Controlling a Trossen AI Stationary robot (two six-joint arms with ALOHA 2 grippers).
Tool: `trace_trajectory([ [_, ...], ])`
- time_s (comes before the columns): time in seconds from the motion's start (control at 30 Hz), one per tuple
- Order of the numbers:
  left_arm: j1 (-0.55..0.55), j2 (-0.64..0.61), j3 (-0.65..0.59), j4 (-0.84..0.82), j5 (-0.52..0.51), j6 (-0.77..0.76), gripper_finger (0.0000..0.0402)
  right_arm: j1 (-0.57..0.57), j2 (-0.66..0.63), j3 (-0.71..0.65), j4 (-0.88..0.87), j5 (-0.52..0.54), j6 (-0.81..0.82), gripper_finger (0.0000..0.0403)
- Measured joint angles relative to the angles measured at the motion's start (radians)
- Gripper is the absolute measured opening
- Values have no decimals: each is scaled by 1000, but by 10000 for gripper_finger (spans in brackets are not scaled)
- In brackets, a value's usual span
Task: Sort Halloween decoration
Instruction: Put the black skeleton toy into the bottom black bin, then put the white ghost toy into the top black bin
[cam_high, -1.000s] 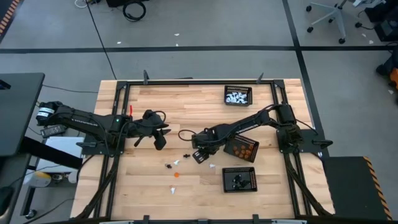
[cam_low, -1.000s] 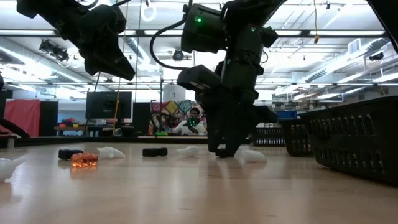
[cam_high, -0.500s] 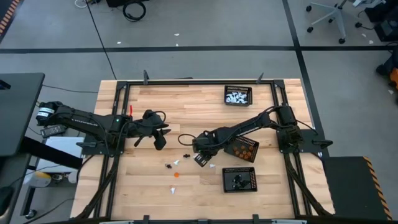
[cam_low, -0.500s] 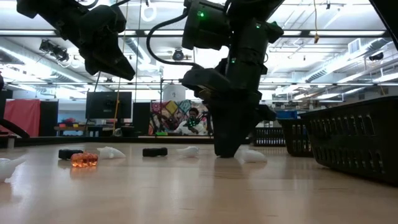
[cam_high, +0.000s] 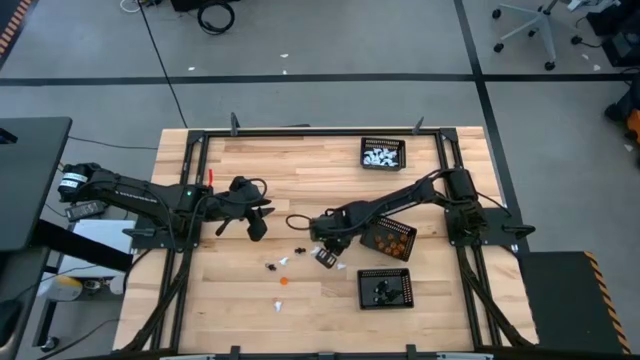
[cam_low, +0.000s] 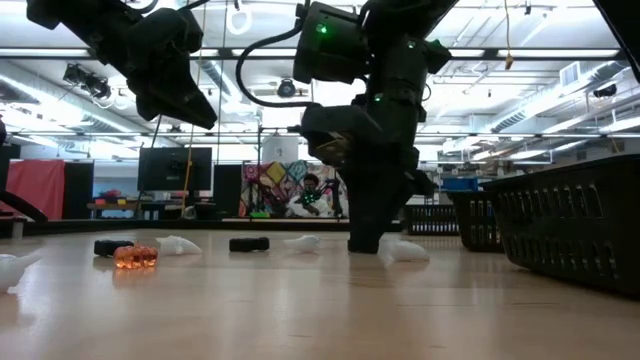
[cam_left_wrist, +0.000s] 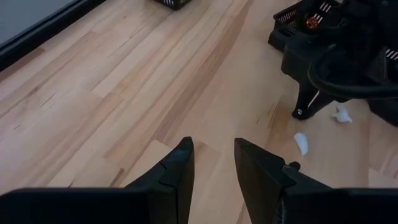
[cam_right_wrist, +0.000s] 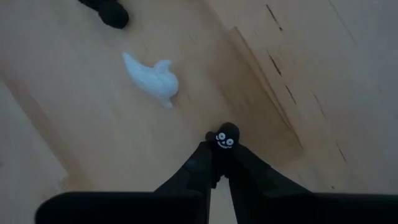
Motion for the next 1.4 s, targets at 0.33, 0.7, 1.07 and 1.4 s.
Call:
trace_trajectory([
  [0.33, 0, 0, 0, -28, 0, 47, 123, 10, -91, -1, -10, -130, -202, 44],
  [0.7, 0, 0, 0, -28, 0, 49, 124, 169, -211, 0, -177, -271, -398, 47],
  [1.07, 0, 0, 0, 5, 0, 53, 124, 280, -210, -150, -239, -306, -324, 59],
  [1.4, 0, 0, 0, 5, 0, 58, 124, 279, -210, -158, -229, -340, -279, 134],
])
